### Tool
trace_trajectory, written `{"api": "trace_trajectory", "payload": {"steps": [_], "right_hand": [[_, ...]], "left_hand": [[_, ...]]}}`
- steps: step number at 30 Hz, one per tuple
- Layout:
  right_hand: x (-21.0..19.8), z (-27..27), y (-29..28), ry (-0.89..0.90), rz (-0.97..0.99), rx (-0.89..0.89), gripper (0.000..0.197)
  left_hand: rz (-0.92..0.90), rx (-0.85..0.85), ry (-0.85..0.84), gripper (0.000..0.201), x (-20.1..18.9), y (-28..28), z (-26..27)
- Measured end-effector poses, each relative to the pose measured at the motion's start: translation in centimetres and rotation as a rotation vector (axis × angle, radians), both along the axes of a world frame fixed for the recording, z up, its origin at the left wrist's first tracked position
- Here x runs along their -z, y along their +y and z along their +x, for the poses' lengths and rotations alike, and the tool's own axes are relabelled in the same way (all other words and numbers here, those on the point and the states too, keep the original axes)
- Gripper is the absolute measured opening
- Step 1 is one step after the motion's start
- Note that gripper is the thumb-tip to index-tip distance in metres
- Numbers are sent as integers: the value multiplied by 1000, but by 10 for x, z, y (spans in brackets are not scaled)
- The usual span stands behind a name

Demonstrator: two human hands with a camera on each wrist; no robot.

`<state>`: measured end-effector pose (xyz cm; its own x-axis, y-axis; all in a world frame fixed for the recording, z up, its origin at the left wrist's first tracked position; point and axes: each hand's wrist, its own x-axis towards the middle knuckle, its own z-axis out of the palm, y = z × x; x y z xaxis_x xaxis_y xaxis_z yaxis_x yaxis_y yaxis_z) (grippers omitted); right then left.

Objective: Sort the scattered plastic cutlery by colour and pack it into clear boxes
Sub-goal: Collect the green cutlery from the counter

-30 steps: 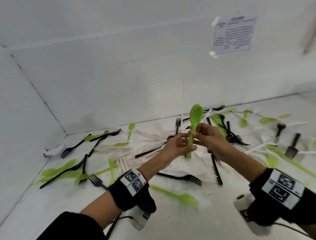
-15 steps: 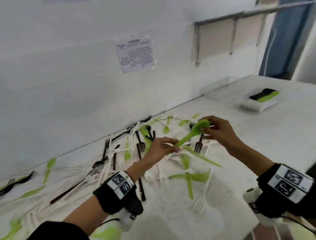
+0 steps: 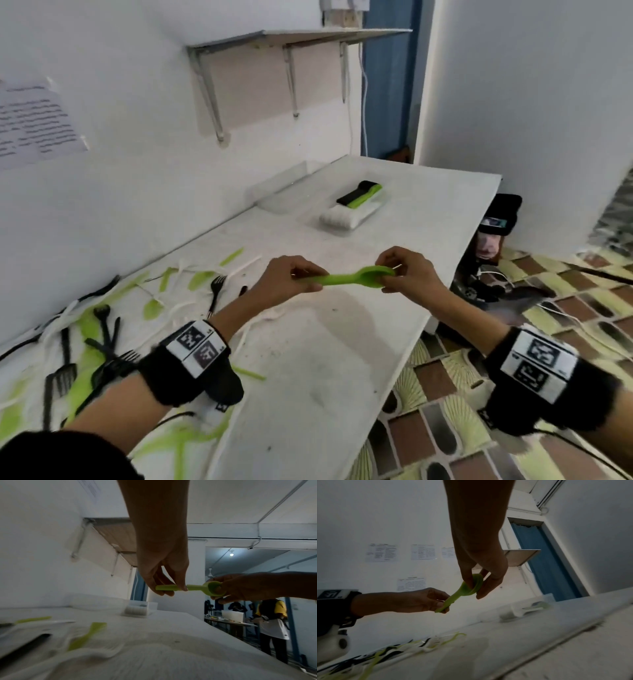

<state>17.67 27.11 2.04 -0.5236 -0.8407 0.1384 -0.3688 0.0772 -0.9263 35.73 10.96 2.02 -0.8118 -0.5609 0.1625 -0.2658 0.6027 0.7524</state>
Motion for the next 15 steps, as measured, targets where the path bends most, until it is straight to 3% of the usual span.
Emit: {"api": "trace_trajectory", "payload": {"steps": [15], "right_hand": [[26, -170, 0, 72, 151, 177, 19]], "left_hand": [[-109, 245, -79, 24, 5, -32, -202]]}}
